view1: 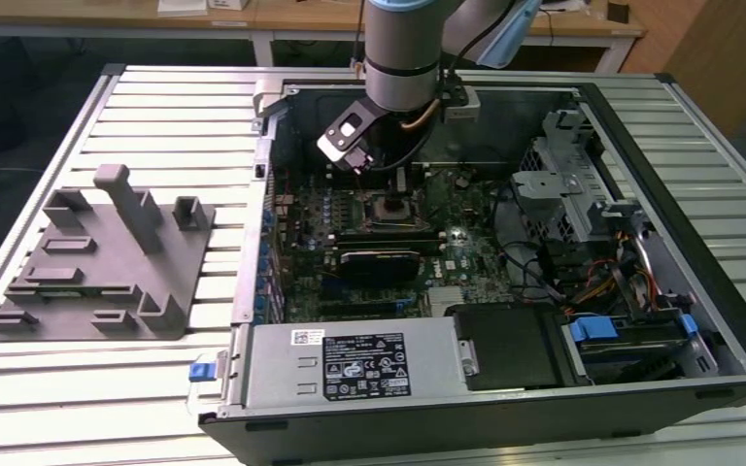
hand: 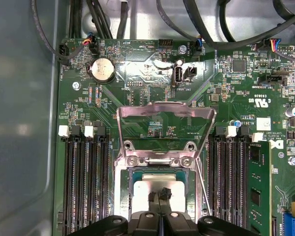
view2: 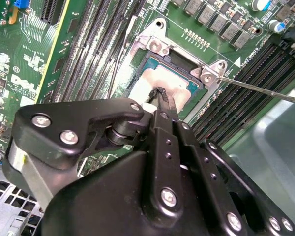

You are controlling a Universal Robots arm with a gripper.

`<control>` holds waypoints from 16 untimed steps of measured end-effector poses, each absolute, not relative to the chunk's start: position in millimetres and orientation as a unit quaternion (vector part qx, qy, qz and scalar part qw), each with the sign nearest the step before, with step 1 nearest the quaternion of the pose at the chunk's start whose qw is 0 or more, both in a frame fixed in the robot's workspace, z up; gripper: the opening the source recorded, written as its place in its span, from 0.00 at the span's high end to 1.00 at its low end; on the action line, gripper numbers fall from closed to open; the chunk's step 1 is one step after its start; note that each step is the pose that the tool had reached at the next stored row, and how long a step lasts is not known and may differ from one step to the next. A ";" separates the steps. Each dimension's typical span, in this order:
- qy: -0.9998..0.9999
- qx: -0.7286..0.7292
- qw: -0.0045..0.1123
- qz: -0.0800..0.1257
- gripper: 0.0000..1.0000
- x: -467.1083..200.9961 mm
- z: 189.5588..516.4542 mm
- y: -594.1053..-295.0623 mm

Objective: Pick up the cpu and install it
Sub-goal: 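Place the cpu into insertion slot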

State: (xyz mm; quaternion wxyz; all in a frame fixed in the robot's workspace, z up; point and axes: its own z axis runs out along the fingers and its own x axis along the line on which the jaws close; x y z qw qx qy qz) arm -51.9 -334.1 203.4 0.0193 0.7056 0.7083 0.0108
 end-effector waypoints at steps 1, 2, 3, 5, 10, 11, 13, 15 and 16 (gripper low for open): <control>0.708 0.706 0.019 0.011 0.89 -51.9 202.8 -334.0; 0.708 0.706 0.019 0.011 0.89 -51.9 202.0 -334.1; 0.708 0.706 0.019 0.011 0.89 -51.9 201.2 -334.1; 0.708 0.706 0.019 0.011 0.89 -51.9 200.5 -334.1; 0.708 0.706 0.019 0.011 0.89 -51.9 199.2 -334.0; 0.708 0.706 0.019 0.011 0.89 -51.9 198.9 -334.1; 0.708 0.706 0.019 0.011 0.89 -51.9 198.9 -334.1; 0.708 0.706 0.019 0.011 0.89 -51.9 198.7 -334.1; 0.708 0.706 0.019 0.011 0.89 -51.9 198.7 -334.1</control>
